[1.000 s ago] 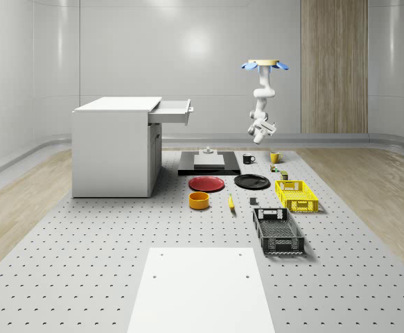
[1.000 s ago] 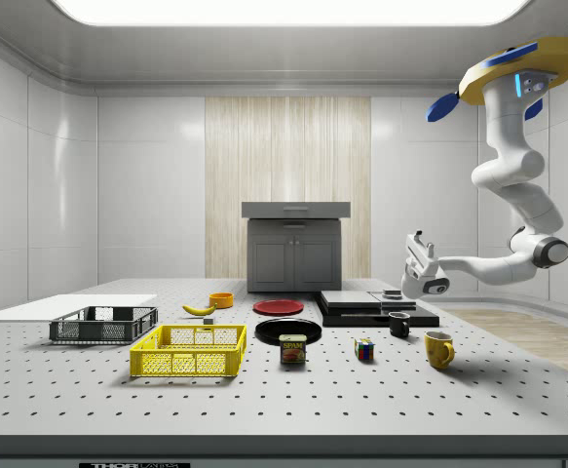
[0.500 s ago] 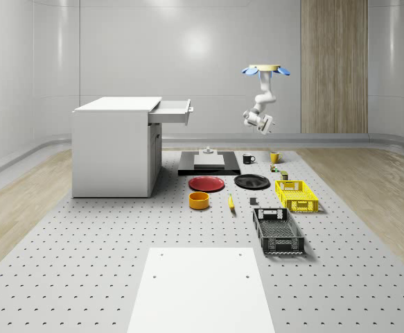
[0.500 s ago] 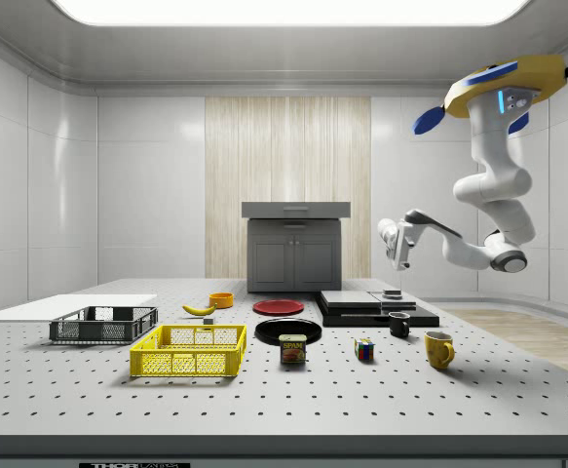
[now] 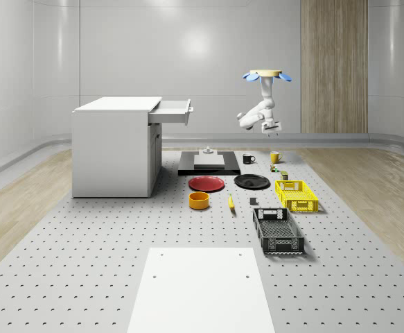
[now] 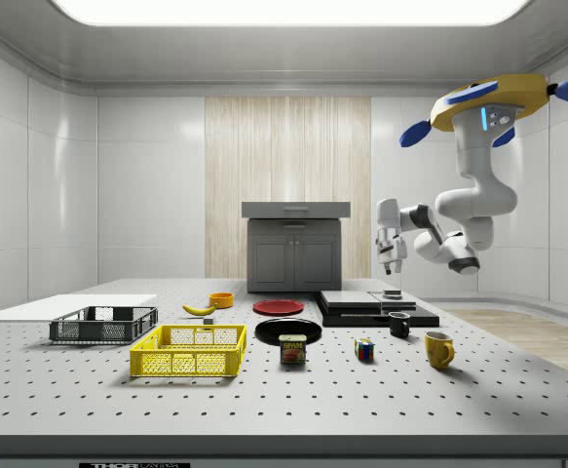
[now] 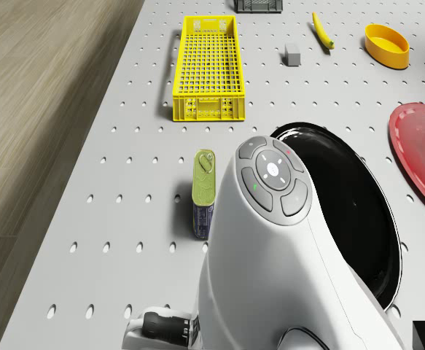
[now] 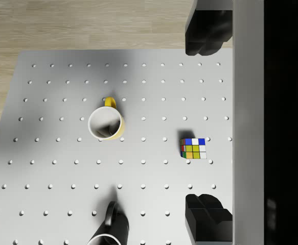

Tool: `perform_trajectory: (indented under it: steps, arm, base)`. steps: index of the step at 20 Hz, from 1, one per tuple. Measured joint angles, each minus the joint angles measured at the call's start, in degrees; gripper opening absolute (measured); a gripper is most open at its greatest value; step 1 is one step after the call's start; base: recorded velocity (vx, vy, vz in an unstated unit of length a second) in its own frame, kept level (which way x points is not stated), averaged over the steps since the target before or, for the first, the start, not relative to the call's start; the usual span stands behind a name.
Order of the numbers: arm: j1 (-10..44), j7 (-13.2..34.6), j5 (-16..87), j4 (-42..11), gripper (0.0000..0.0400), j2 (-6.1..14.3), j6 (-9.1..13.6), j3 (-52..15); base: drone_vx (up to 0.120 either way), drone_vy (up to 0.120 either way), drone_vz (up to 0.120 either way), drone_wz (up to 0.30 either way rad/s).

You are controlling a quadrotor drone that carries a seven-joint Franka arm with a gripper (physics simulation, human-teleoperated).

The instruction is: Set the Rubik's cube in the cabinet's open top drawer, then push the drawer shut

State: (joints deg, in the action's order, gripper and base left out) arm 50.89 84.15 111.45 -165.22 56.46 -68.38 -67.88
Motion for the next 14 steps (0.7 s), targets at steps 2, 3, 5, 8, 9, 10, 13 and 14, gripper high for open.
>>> perform_trajectory:
  steps: [2, 3, 5, 8, 9, 10, 13, 14]
  arm:
    - [2.5, 1.6, 1.1, -0.4, 0.0400, 1.0, 0.9, -1.2]
    - [3.4, 2.3, 1.5, -0.5, 0.0400, 1.5, 1.2, -1.7]
    - [5.0, 3.3, 2.0, -0.6, 0.0400, 2.4, 1.5, -2.4]
    - [6.7, 4.5, 2.2, -0.7, 0.0400, 3.6, 1.6, -3.3]
    - [7.1, 4.8, 2.2, -0.7, 0.0400, 3.9, 1.5, -3.6]
    - [7.5, 5.1, 2.1, -0.7, 0.0400, 4.3, 1.4, -3.8]
    - [8.4, 5.8, 1.9, -0.7, 0.0400, 5.3, 0.9, -4.3]
    - [8.6, 6.0, 1.7, -0.7, 0.0400, 5.7, 0.7, -4.5]
  base:
    - [0.120, -0.120, -0.120, 0.000]
    - [0.120, -0.120, -0.120, 0.000]
    - [0.020, -0.020, -0.120, 0.000]
    - [0.040, 0.000, -0.120, 0.000]
    - [0.120, 0.000, -0.120, 0.000]
    - [0.120, 0.000, -0.120, 0.000]
    - [0.120, 0.000, -0.120, 0.000]
    - [0.120, 0.000, -0.120, 0.000]
